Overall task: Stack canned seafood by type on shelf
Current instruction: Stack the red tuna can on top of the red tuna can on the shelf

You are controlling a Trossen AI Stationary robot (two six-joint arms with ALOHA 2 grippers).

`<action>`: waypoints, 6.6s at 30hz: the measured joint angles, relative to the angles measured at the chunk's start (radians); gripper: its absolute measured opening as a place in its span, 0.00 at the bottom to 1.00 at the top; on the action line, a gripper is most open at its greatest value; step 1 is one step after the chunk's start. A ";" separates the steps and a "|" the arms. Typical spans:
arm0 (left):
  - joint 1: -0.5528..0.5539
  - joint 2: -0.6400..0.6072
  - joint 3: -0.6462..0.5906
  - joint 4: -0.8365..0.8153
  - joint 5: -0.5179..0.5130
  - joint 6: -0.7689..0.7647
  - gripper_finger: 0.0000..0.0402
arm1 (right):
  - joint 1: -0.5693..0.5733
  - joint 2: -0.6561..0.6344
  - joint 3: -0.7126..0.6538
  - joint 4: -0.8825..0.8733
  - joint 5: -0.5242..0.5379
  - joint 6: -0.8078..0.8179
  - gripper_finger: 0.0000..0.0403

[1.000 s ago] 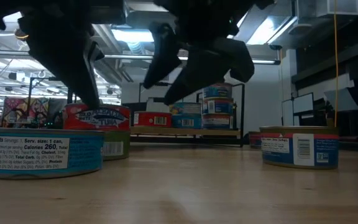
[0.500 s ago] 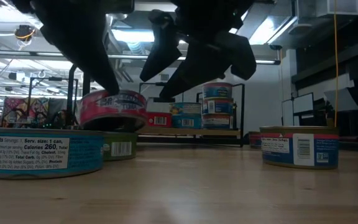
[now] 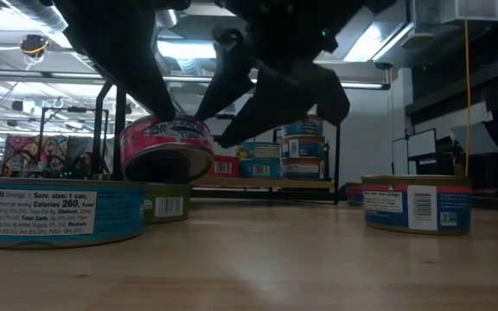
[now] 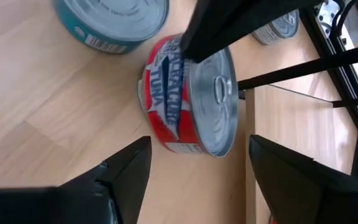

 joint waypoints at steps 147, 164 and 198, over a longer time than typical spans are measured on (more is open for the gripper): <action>0.037 0.068 0.054 -0.037 0.002 0.040 0.00 | 0.026 0.000 -0.243 0.448 0.034 -0.036 0.55; 0.066 0.067 0.113 -0.033 0.037 -0.007 0.00 | 0.025 0.000 -0.243 0.447 0.047 -0.037 0.55; 0.080 0.031 0.347 -0.199 0.075 0.267 0.31 | 0.027 -0.015 -0.154 0.253 0.137 -0.032 0.32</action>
